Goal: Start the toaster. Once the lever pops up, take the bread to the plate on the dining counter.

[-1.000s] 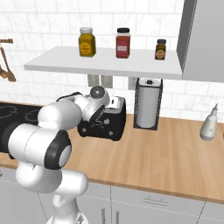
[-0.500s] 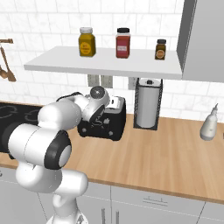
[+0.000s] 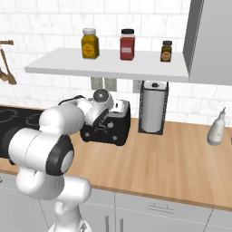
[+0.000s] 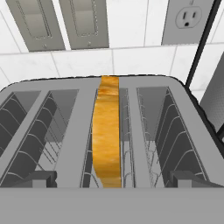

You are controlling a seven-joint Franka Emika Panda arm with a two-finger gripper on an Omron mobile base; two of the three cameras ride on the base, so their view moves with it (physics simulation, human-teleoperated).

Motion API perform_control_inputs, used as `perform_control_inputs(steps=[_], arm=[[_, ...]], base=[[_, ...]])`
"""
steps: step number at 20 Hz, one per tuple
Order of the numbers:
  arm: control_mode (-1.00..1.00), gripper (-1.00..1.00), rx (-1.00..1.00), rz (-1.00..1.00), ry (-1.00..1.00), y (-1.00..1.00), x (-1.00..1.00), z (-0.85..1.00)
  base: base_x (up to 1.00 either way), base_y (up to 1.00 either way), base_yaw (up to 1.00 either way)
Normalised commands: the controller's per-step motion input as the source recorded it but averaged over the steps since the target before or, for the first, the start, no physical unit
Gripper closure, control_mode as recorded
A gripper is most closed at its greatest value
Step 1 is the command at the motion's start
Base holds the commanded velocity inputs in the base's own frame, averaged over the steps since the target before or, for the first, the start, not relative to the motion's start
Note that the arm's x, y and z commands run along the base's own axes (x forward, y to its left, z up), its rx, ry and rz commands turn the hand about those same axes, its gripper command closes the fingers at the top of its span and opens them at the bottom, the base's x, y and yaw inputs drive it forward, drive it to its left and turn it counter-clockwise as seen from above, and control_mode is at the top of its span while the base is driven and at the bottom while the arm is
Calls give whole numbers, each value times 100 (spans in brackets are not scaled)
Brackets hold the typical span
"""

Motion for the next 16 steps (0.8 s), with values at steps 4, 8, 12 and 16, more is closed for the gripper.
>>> perform_control_inputs(steps=[4,8,12,16], arm=[[-100,-100,0,0,0,0,0,0],[-100,-100,0,0,0,0,0,0],[-100,-100,0,0,0,0,0,0],[-100,-100,0,0,0,0,0,0]], base=[[0,0,0],[0,0,0],[0,0,0],[0,0,0]])
